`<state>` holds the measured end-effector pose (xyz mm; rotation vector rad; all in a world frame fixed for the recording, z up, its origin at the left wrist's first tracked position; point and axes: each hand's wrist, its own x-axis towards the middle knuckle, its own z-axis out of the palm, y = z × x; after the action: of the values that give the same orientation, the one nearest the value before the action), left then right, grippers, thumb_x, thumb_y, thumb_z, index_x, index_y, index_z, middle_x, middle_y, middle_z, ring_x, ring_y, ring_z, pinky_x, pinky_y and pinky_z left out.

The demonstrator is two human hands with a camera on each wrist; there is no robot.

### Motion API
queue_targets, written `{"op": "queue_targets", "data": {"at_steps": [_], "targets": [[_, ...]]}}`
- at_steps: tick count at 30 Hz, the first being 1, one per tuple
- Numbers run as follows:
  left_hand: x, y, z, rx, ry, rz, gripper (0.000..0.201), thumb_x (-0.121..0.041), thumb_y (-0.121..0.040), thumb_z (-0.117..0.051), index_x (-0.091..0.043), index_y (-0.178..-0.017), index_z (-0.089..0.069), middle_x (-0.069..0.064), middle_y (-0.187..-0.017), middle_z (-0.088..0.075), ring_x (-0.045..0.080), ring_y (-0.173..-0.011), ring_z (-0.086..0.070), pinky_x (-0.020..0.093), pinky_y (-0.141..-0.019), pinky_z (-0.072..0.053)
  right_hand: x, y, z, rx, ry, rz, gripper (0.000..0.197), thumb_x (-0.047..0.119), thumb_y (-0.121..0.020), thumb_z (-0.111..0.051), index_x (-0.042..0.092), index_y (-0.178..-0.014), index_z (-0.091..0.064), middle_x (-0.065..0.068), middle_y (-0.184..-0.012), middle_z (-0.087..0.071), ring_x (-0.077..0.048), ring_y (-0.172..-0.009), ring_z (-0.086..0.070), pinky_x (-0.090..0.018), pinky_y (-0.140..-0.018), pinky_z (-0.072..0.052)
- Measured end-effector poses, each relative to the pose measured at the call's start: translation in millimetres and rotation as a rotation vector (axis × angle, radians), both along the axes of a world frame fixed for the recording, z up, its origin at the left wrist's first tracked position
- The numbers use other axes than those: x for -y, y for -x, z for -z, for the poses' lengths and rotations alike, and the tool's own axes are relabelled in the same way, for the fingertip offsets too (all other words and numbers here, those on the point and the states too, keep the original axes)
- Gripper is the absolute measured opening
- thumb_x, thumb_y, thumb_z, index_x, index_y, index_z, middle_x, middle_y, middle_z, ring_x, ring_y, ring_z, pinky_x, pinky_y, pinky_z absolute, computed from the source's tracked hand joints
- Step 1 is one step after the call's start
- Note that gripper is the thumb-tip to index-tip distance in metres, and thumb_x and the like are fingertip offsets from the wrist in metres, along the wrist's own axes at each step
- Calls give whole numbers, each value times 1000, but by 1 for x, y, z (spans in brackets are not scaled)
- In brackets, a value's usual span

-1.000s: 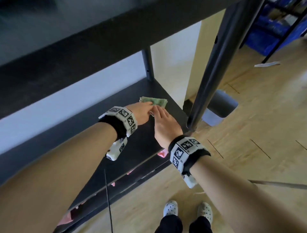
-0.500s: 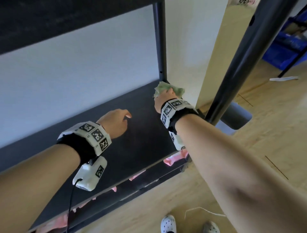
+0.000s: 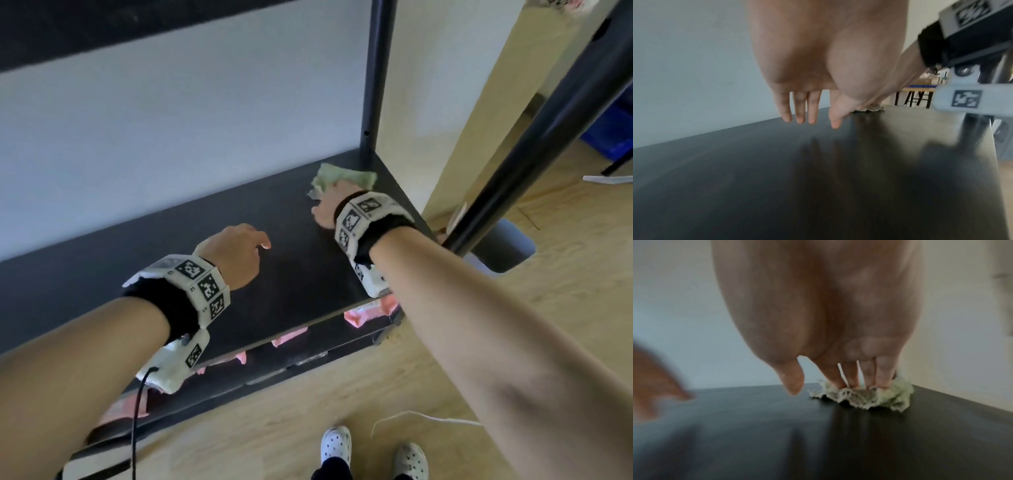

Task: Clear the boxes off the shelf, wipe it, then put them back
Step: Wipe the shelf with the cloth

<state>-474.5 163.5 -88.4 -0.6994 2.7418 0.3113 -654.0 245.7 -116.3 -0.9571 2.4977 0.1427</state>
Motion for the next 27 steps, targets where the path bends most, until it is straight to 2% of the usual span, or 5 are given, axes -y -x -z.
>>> {"op": "queue_targets", "data": {"at_steps": [5,9,14,20,27], "targets": [[-10,-31,-5,-5,106,-45,42,-8,-86,-39,-26,-115,-64,-1,-124,-57,24,-113,-56,43,-92,-50,8,-95,-9,156,163,-316,71,42,-97,-38,6,-150,-7,-9,-160,-3,-22,-148,-4,-41,-120,-10],[-19,-53,-9,-35,35,-189,38,-8,-89,-38,-21,-115,-63,1,-129,-55,25,-119,-52,45,-98,-45,-11,-45,-16,219,250,-20,54,39,-98,-38,8,-142,-32,-10,-150,-34,-27,-137,-37,-35,-109,-29],[-45,-74,-13,-30,-41,-257,37,-9,-90,-38,-19,-118,-61,1,-131,-54,24,-119,-51,44,-98,-46,-60,-8,-34,139,184,33,45,28,-101,-34,7,-141,-36,-10,-148,-37,-28,-137,-35,-36,-113,-28],[-56,-81,-15,-44,-80,-303,37,-9,-90,-38,-17,-118,-60,2,-130,-55,23,-119,-51,44,-96,-47,-78,-113,-9,354,99,-505,53,27,-102,-21,15,-152,-9,-6,-161,1,-23,-148,4,-39,-121,-2],[-74,-90,-18,-55,-118,-368,35,-10,-91,-38,-18,-117,-60,0,-130,-53,21,-120,-50,43,-96,-47,-104,-64,-17,190,202,-225,53,5,-92,-40,12,-144,-33,-4,-154,-26,-25,-141,-28,-40,-114,-30]]}}
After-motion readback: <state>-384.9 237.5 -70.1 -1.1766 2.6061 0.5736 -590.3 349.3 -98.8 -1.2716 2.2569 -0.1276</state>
